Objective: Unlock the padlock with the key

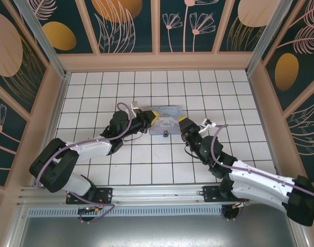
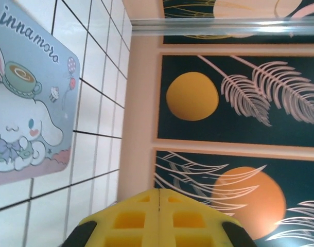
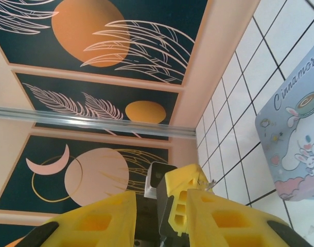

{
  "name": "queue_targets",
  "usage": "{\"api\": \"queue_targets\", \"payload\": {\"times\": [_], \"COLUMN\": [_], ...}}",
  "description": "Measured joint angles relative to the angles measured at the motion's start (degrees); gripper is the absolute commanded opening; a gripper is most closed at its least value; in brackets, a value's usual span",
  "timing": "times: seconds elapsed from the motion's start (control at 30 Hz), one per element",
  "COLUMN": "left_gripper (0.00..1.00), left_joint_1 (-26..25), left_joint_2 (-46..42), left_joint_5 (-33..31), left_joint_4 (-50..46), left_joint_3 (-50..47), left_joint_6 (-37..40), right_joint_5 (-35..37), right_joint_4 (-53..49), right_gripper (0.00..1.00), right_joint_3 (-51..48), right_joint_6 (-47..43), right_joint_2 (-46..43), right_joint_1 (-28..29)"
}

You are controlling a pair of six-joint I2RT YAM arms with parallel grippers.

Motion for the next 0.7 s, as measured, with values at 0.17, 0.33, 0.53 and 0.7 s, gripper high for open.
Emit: {"api": "queue_targets", "payload": {"times": [0.17, 0.33, 0.53, 0.7], "left_gripper": [0.0, 0.0, 0.0, 0.0], "left_joint_1": [0.0, 0.0, 0.0, 0.0], "left_joint_2": [-0.2, -1.2, -3.0, -3.6], "left_joint_5": [0.3, 0.0, -0.1, 1.3], "left_joint_4": [-9.1, -18.0, -24.5, -25.6], "left_joint_3": [5.1, 9.9, 12.6, 12.6], "left_joint_6": [10.9, 23.7, 36.6, 39.8], "right_joint_5": [-2.2, -7.9, -15.6, -20.5], "right_joint_4": [-3.0, -3.2, -3.4, -0.8], "right_gripper": [0.37, 0.38, 0.38, 0.39], "right_joint_3": [-0.1, 0.2, 5.4, 7.3], "right_joint_6": [-6.8, -12.9, -20.9, -24.5], "right_joint_2": [-3.6, -1.0, 8.0, 11.3], "right_joint_1": [-2.4, -4.9, -6.3, -9.1]}}
